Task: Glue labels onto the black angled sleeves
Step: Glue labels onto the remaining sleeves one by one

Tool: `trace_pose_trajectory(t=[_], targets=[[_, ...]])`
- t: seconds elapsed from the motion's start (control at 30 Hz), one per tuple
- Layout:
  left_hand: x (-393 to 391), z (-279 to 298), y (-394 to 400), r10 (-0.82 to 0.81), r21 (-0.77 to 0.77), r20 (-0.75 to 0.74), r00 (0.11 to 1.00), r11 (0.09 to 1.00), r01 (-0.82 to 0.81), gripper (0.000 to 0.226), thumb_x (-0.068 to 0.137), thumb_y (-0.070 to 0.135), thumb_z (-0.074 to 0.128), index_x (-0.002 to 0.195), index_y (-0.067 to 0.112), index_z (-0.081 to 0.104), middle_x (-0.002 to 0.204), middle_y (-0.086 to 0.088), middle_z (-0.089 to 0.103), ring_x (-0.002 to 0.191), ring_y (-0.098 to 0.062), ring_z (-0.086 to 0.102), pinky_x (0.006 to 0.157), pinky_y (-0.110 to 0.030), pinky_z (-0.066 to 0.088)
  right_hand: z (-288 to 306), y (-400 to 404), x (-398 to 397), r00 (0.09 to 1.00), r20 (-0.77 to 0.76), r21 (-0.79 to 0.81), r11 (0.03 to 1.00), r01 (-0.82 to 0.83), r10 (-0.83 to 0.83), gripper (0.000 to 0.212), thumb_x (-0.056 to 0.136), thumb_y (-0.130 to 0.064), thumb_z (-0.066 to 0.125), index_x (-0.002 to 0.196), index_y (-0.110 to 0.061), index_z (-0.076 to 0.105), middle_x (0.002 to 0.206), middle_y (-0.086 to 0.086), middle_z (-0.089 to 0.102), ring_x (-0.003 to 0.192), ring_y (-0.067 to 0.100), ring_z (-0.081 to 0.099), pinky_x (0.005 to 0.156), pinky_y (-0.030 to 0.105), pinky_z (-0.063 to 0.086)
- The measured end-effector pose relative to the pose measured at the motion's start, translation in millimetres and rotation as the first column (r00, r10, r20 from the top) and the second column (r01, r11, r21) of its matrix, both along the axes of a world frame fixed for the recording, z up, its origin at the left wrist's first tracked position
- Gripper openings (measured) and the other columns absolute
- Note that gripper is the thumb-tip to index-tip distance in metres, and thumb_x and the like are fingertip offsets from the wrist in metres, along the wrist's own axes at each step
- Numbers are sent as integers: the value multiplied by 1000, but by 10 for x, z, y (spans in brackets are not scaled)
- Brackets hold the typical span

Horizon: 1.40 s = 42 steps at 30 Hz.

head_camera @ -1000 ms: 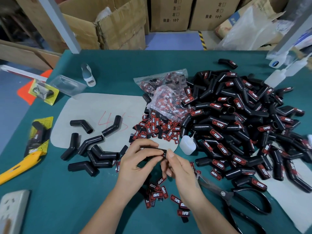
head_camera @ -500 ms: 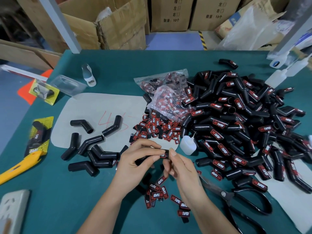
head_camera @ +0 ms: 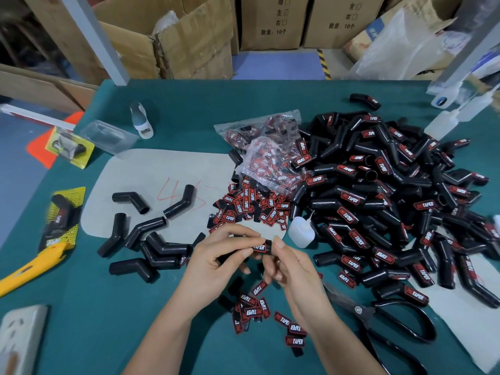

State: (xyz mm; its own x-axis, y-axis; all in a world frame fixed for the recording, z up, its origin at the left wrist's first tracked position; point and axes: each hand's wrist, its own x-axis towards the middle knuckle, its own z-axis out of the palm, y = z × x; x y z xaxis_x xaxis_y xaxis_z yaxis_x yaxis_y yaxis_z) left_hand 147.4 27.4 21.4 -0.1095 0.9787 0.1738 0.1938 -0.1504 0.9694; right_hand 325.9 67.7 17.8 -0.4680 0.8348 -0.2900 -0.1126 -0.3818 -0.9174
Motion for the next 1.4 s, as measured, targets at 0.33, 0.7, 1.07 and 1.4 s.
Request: trace_pose_trajectory(t=[0.33, 0.7, 1.07, 1.4], targets=[[-14, -32, -4, -52, 2, -2, 999, 999, 52, 28, 104, 17, 57, 123, 22, 78, 125, 3, 66, 99, -25, 70, 68, -34, 63, 20, 17, -18, 999, 33, -17, 1000, 16, -15, 64, 101, -48, 46, 100, 12, 67, 64, -3, 46, 60, 14, 41, 70, 33, 35], [27, -27, 0, 50, 104, -152, 987, 994, -34, 23, 97, 19, 67, 117, 20, 79, 126, 5, 66, 117, -25, 66, 93, -36, 56, -19, 25, -12, 999, 13, 25, 999, -30, 30, 79, 101, -60, 45, 100, 18, 56, 68, 4, 42, 64, 15, 45, 77, 40, 38], [110, -69, 11, 160, 165, -88, 983, 976, -144, 12, 90, 21, 77, 101, 25, 80, 110, 9, 70, 103, -23, 70, 86, -35, 57, -101, -14, -53, 994, 98, 70, 996, -62, 55, 57, 97, -71, 48, 68, -24, 60, 67, 0, 43, 64, 13, 50, 72, 23, 44], [112, -118, 14, 178, 220, -149, 973, 965, -143, 12, 93, 22, 76, 104, 23, 80, 112, 7, 69, 103, -23, 70, 87, -38, 57, -143, -11, -44, 996, 71, 31, 998, -63, 61, 57, 95, -69, 51, 71, -19, 62, 71, 8, 44, 63, 10, 50, 74, 31, 45]])
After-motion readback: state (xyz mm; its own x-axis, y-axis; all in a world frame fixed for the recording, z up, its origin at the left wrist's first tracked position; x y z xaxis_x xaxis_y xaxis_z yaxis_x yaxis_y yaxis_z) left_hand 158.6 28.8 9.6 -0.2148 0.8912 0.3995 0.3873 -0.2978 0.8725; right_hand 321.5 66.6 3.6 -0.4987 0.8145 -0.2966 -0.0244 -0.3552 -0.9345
